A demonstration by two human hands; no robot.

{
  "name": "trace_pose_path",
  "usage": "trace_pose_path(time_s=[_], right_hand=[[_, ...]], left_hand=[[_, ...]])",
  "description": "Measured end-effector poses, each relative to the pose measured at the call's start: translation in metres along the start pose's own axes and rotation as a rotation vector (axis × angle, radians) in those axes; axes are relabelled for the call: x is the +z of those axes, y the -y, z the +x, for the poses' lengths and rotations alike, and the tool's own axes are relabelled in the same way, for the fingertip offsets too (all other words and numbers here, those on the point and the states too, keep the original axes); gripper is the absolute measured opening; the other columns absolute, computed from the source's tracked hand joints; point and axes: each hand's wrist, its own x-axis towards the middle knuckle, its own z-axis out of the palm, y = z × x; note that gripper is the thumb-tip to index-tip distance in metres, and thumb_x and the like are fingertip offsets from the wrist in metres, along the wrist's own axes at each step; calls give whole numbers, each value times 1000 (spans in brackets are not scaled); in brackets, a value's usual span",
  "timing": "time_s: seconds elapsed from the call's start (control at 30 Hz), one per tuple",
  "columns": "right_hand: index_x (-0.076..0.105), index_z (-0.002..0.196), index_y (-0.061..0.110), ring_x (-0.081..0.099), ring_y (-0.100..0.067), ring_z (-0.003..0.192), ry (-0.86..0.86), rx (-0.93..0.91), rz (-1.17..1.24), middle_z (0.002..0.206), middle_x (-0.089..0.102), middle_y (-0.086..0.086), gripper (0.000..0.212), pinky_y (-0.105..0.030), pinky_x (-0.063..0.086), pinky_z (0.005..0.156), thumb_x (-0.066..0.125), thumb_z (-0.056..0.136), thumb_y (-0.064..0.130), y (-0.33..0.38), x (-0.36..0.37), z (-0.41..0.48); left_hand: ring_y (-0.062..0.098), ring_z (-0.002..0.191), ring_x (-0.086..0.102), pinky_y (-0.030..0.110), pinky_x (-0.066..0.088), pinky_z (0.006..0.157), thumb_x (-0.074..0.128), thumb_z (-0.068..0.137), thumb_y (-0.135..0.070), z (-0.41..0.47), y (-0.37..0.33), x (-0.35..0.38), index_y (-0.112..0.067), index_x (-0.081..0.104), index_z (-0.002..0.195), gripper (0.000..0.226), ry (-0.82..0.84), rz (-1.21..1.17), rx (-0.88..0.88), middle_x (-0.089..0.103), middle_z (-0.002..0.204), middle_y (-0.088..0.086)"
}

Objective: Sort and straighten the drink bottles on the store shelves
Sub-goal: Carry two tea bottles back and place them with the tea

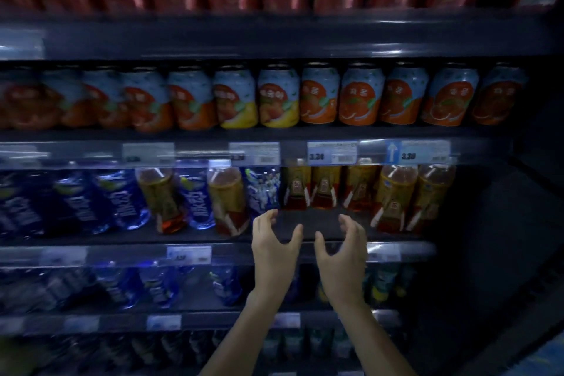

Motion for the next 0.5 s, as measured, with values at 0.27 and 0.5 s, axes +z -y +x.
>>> trace_pose_path(time_s=[0.27,0.5], right_hand=[[53,125,6,55,-23,112,82,-63,90,119,56,-7,49,-47,49,92,75,83,20,80,82,-45],[46,132,9,50,-22,118,74,14,89,126,51,-6,55,-42,48,97,72,86,25,118,131,-60]], left_hand=[[1,101,49,16,41,87,73,82,-33,34,52,-108,-20,52,118,44,-135,56,-21,52,110,-8],[10,117,46,20,40,93,67,87,-30,64,91,-160,-11,39,136,60,-182,17,-144,44,130,1]])
